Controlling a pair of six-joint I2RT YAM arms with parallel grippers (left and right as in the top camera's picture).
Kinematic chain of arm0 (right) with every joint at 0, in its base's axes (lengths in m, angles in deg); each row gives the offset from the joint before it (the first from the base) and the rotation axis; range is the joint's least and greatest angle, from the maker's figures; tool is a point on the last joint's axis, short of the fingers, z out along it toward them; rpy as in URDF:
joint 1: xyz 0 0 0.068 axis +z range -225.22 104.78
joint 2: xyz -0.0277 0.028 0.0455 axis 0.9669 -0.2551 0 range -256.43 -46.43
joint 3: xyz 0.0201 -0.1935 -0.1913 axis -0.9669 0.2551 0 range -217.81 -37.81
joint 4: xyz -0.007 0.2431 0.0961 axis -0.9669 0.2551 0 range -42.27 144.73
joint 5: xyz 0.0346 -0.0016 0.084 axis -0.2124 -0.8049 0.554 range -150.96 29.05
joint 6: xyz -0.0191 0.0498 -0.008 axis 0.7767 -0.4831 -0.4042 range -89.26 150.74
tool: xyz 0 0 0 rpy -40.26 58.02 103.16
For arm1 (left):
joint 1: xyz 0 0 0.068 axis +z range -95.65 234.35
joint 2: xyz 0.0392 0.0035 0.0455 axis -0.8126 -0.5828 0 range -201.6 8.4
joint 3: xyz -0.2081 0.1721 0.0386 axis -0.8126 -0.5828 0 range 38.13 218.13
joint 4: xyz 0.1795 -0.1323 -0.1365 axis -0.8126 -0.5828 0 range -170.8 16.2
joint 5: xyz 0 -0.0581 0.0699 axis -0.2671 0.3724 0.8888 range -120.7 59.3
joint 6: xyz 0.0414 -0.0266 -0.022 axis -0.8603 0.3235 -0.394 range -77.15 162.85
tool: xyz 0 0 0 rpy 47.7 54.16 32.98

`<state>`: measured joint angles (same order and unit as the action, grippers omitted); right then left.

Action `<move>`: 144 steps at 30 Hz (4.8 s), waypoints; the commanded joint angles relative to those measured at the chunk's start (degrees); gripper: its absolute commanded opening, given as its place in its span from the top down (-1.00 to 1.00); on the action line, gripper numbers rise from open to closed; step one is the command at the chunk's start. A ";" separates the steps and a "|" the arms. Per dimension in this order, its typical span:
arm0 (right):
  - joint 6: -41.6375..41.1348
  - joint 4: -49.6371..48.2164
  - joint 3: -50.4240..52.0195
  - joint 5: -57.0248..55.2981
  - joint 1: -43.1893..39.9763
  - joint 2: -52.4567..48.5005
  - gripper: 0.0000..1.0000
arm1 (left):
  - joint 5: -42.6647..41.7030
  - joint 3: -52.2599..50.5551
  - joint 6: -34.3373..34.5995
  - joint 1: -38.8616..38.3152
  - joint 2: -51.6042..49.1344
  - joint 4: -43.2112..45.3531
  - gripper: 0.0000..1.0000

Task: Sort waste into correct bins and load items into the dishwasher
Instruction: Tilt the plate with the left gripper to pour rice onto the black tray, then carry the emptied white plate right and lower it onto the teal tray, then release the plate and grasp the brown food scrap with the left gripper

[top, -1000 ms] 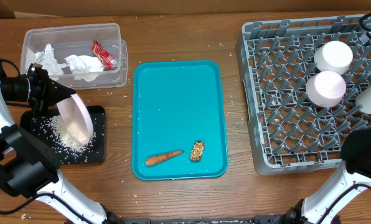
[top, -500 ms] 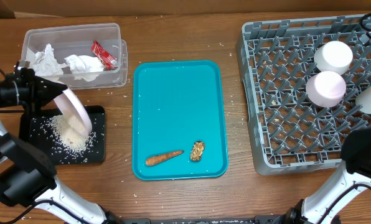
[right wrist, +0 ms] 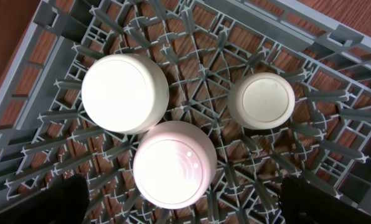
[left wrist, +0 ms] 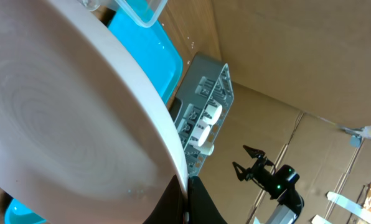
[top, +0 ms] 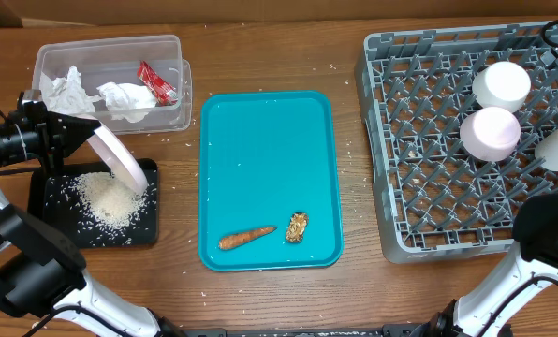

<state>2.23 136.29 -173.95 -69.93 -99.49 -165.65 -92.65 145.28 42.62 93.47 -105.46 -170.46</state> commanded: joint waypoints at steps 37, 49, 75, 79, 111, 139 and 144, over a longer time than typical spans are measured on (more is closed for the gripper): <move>-0.46 -0.17 -0.76 0.02 0.09 0.37 -1.00 | -1.03 -2.93 0.02 0.94 6.40 -0.20 0.92; -0.46 -0.20 -0.76 0.02 0.09 0.37 -1.00 | 21.57 -2.91 4.83 -7.89 7.96 1.36 0.91; -0.46 -0.17 -0.76 0.02 0.09 0.37 -1.00 | 57.90 -2.82 25.81 -59.34 7.80 22.56 0.92; -0.46 -0.20 -0.76 0.02 0.09 0.37 -1.00 | 68.65 -2.82 25.77 -65.72 7.13 28.06 0.92; -0.44 -0.17 -0.76 0.02 0.09 0.37 -1.00 | 69.96 -2.73 23.23 -72.15 -7.63 30.95 0.20; -0.44 -0.17 -0.76 0.02 0.09 0.37 -1.00 | 47.89 -9.79 5.95 -78.73 -7.39 17.11 -0.57; -0.46 -0.20 -0.76 0.02 0.09 0.37 -1.00 | 52.39 -15.67 7.58 -80.06 -7.43 20.52 -0.79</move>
<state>2.23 136.31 -173.95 -69.91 -99.49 -165.65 -42.86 132.25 50.30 13.88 -112.66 -150.94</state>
